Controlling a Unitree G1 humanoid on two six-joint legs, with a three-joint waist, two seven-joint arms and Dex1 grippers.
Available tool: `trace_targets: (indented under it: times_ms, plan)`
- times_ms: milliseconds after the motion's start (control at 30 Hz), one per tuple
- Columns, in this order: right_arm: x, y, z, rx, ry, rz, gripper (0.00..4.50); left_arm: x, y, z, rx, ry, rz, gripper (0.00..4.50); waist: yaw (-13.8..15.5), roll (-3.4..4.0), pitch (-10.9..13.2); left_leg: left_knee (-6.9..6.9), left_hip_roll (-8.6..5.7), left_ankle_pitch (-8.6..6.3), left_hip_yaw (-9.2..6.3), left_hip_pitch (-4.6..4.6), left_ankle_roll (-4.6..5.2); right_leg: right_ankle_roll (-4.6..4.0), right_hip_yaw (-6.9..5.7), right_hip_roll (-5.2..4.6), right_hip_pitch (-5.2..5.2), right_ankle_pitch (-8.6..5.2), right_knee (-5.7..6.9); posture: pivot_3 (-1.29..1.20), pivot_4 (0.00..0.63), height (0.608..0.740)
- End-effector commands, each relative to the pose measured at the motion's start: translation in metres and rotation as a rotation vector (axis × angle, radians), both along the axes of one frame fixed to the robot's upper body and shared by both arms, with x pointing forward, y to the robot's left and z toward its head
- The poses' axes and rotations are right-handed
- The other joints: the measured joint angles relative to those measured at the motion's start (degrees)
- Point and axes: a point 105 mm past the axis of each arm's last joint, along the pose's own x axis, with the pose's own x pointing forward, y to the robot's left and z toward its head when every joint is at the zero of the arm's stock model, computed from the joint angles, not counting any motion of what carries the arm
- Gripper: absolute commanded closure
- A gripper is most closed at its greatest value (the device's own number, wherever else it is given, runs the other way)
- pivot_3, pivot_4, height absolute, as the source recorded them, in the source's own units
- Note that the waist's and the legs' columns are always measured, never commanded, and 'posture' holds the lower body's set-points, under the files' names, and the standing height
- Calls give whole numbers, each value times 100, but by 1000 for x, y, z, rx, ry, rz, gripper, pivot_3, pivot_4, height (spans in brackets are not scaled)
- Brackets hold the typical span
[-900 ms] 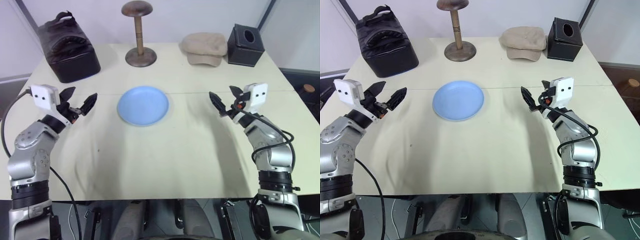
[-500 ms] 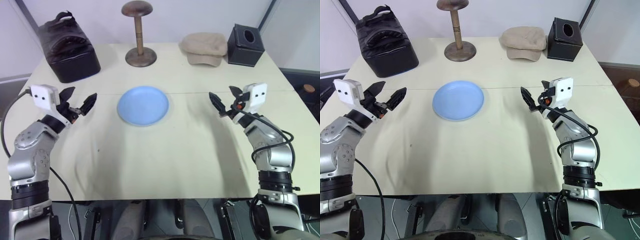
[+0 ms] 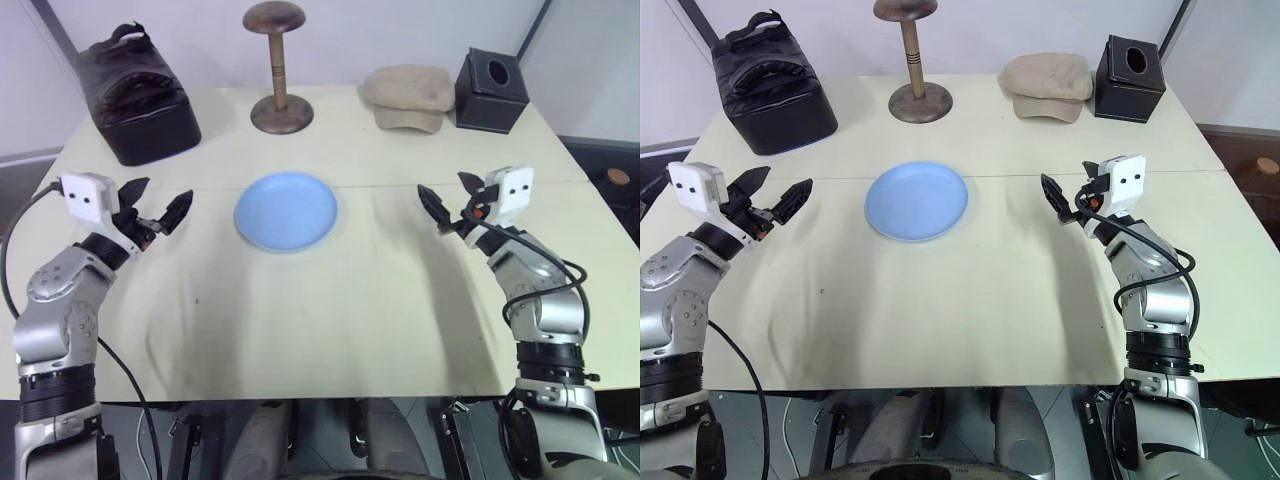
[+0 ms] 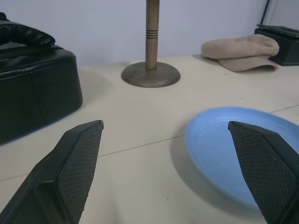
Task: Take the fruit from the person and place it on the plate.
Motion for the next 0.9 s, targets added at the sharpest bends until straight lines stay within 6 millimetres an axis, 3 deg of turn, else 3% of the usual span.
trace_targets:
  times_ms: [33,900]
  plan:
    - [-1,2,13,-2,-60,6,36,-5,4,20,26,-74,12,0,0,0,0,0,0,0,0,0,0,0,0,0,0,0,0,0,150,740]
    - [0,2,13,-7,-58,6,36,-5,4,18,22,-69,12,0,1,0,0,0,0,0,0,0,0,0,0,0,0,0,0,0,150,740]
